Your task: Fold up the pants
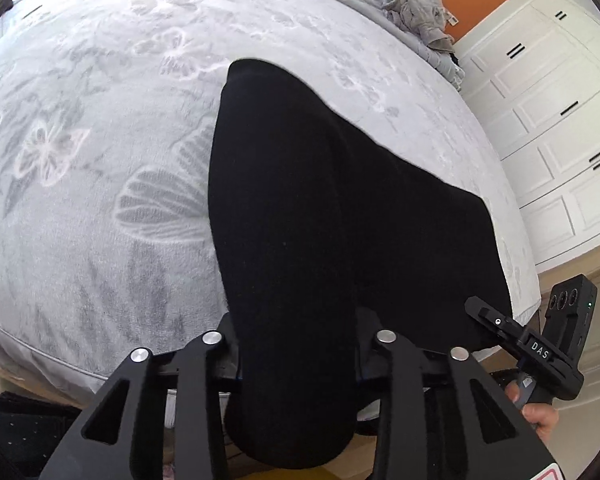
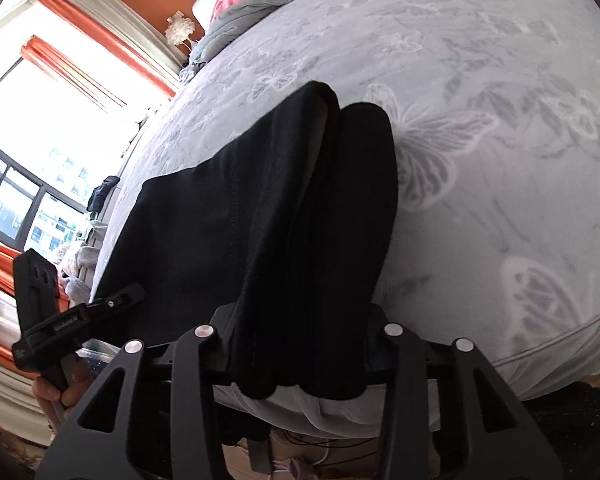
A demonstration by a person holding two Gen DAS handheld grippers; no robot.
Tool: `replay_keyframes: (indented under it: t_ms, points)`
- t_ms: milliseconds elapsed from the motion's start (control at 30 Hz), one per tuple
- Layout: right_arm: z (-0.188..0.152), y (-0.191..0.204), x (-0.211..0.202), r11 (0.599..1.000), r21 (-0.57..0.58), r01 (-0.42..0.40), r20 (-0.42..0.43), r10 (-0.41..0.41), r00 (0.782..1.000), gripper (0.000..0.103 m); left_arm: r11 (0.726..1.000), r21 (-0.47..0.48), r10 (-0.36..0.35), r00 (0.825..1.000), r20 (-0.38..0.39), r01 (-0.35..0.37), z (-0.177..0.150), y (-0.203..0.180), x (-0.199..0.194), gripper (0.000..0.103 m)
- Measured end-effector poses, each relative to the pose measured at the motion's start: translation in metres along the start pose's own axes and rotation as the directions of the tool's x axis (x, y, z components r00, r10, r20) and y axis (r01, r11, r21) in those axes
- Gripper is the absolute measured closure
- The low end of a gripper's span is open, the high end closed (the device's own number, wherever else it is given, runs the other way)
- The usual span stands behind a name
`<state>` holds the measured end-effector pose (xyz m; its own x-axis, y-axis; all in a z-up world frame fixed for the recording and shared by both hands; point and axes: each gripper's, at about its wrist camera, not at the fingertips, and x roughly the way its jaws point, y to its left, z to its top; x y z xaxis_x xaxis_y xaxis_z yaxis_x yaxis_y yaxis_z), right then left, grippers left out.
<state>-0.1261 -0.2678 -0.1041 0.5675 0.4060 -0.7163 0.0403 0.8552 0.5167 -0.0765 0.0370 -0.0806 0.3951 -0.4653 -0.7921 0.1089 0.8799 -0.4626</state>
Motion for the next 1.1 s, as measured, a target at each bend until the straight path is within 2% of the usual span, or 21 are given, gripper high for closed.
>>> replay_keyframes:
  t_ms: [100, 167, 233, 367, 600, 833, 933, 1100]
  points:
    - [0.004, 0.021, -0.020, 0.999, -0.048, 0.001, 0.054, 0.002, 0.999, 0.065, 0.998, 0.058, -0.010, 0.999, 0.053, 0.007, 0.010, -0.023, -0.022, 0.075]
    - [0.009, 0.035, -0.035, 0.997, -0.075, -0.020, 0.082, 0.026, 0.996, 0.066, 0.995, 0.095, 0.007, 0.995, 0.098, -0.017, 0.015, -0.037, -0.039, 0.075]
    - [0.015, 0.045, -0.048, 0.994, -0.099, -0.043, 0.108, 0.054, 0.993, 0.066, 0.988, 0.143, 0.038, 0.987, 0.157, -0.061, 0.018, -0.055, -0.059, 0.076]
    - [0.032, 0.072, -0.079, 0.985, -0.161, -0.056, 0.183, 0.086, 0.979, 0.065, 0.976, 0.197, 0.044, 0.969, 0.242, -0.094, 0.027, -0.082, -0.099, 0.076]
    - [0.069, 0.112, -0.129, 0.966, -0.246, -0.083, 0.319, 0.162, 0.934, 0.065, 0.949, 0.275, 0.027, 0.909, 0.417, -0.154, 0.044, -0.119, -0.172, 0.075]
    - [0.108, 0.141, -0.151, 0.950, -0.306, -0.069, 0.397, 0.193, 0.897, 0.065, 0.919, 0.321, 0.024, 0.845, 0.534, -0.229, 0.071, -0.151, -0.207, 0.075]
    - [0.127, 0.147, -0.152, 0.946, -0.318, -0.064, 0.417, 0.200, 0.887, 0.065, 0.913, 0.323, 0.027, 0.827, 0.561, -0.249, 0.087, -0.159, -0.211, 0.075]
    - [0.160, 0.155, -0.148, 0.943, -0.327, -0.067, 0.432, 0.212, 0.877, 0.064, 0.906, 0.325, 0.036, 0.814, 0.580, -0.272, 0.119, -0.168, -0.209, 0.075]
